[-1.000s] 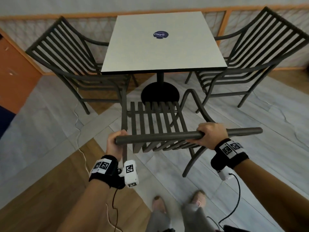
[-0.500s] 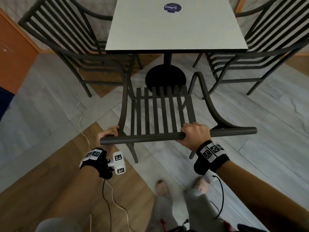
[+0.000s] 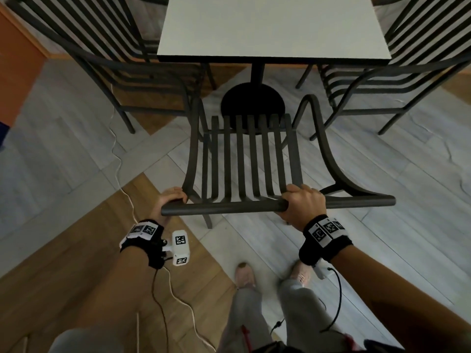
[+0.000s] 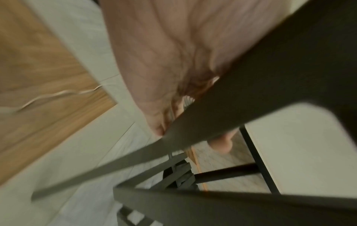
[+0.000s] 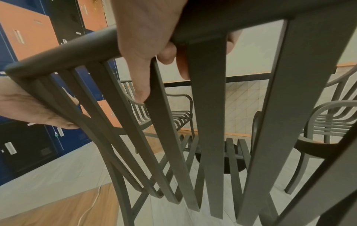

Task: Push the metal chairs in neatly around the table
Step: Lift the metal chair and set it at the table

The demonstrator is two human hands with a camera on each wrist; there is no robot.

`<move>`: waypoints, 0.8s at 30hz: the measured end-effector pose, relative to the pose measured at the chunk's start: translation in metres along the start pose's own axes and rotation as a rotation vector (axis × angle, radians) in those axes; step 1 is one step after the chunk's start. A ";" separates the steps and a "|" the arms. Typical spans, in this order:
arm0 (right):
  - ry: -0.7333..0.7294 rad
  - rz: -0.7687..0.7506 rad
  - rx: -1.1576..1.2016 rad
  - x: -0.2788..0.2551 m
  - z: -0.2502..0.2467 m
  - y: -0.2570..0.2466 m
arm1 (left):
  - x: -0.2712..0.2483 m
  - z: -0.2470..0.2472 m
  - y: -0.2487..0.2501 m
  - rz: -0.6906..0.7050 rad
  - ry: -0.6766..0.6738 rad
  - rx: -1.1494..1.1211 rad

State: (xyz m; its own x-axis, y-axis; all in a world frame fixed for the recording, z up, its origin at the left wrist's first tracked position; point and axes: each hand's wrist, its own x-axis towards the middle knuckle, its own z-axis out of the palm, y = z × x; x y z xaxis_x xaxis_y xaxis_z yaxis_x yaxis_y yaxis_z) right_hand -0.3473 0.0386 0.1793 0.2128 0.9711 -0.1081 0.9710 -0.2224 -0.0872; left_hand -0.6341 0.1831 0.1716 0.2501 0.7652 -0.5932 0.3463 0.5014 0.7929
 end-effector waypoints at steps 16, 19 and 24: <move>-0.316 0.073 -0.068 -0.002 -0.022 0.052 | -0.028 0.082 0.042 0.191 -0.283 1.261; -0.326 0.105 -0.113 0.009 -0.020 0.054 | -0.018 0.079 0.044 0.213 -0.231 1.212; -0.284 0.069 -0.107 0.043 -0.027 0.065 | 0.007 0.084 0.069 0.231 -0.182 1.169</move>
State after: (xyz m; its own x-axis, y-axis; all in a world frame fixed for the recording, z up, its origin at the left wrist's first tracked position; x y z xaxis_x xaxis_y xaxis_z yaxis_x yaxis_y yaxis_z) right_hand -0.2719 0.0684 0.1961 0.2545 0.8876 -0.3840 0.9644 -0.2623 0.0329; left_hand -0.5329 0.1894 0.2110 0.5054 0.6732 -0.5398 0.8627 -0.3804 0.3334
